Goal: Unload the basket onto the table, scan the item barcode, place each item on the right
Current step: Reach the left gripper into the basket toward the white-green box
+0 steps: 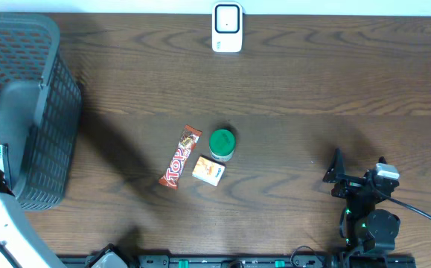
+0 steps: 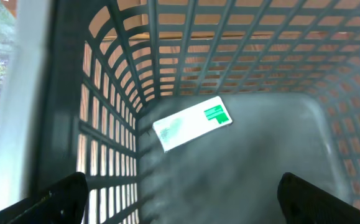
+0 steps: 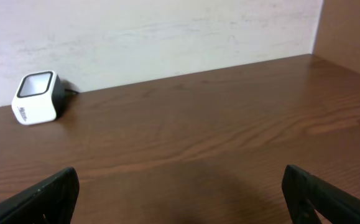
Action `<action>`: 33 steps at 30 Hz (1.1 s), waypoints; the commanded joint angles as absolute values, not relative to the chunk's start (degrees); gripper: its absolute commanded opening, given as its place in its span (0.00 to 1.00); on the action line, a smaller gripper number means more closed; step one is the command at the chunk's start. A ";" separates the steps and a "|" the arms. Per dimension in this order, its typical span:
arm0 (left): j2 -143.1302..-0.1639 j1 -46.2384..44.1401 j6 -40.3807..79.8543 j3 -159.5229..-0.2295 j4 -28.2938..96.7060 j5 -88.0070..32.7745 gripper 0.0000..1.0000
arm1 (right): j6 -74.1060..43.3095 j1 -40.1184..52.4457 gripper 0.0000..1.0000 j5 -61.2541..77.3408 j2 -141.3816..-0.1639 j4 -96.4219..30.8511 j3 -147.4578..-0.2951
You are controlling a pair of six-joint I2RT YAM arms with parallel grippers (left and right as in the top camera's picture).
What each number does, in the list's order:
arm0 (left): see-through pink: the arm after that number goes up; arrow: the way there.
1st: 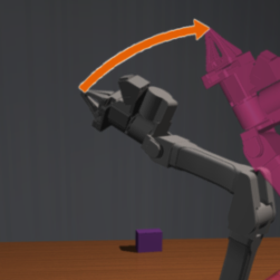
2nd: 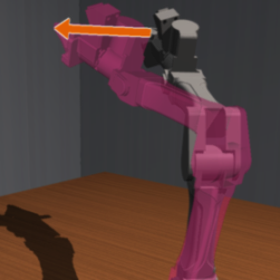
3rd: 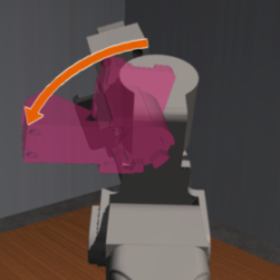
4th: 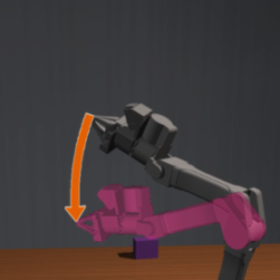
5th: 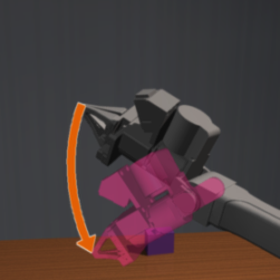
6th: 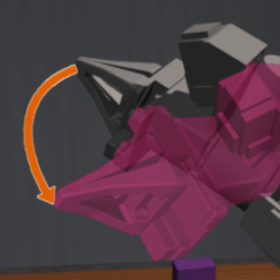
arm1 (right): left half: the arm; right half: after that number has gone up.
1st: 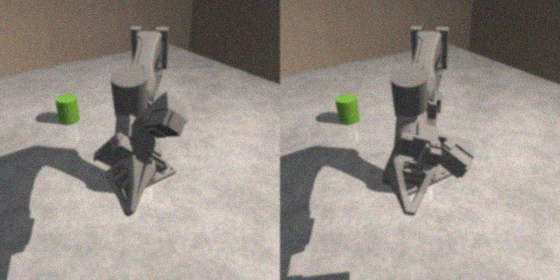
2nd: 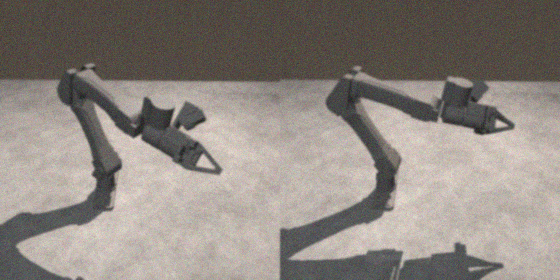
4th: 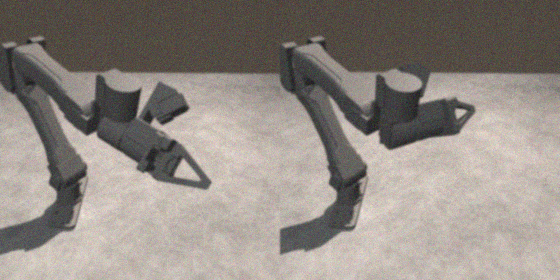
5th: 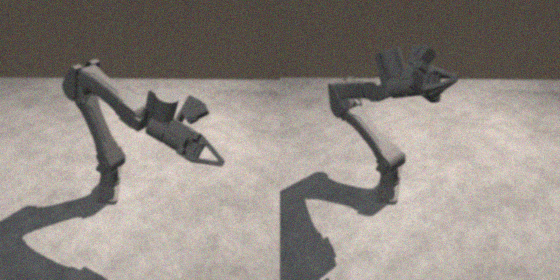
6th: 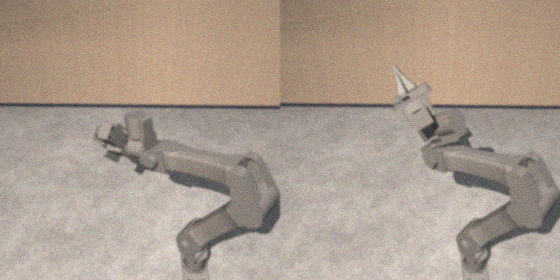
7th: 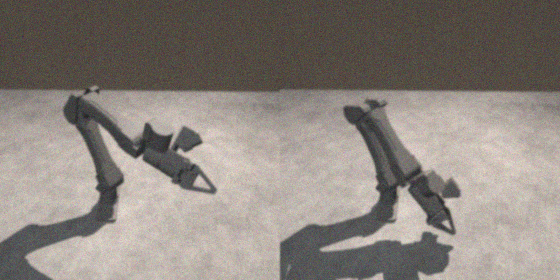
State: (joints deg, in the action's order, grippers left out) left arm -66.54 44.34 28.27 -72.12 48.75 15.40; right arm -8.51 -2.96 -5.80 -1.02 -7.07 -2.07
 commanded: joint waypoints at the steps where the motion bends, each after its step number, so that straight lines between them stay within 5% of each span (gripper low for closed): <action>1: -69.34 45.58 22.63 -71.96 48.99 16.60 0.98 | -8.05 -3.01 0.99 -5.72 -0.82 -7.09 -1.85; 9: -77.19 45.58 -3.25 -71.90 44.03 14.44 0.98 | -8.05 -3.01 0.99 -5.72 -0.82 -7.11 -1.85; 16: -84.73 45.58 -23.77 -71.90 42.54 0.34 0.98 | -8.05 -3.01 0.99 -5.72 -0.82 -7.11 -1.85; 33: -98.50 48.51 -26.83 -71.90 37.28 0.64 0.98 | -8.05 -3.01 0.99 -5.72 -0.82 -7.09 -1.85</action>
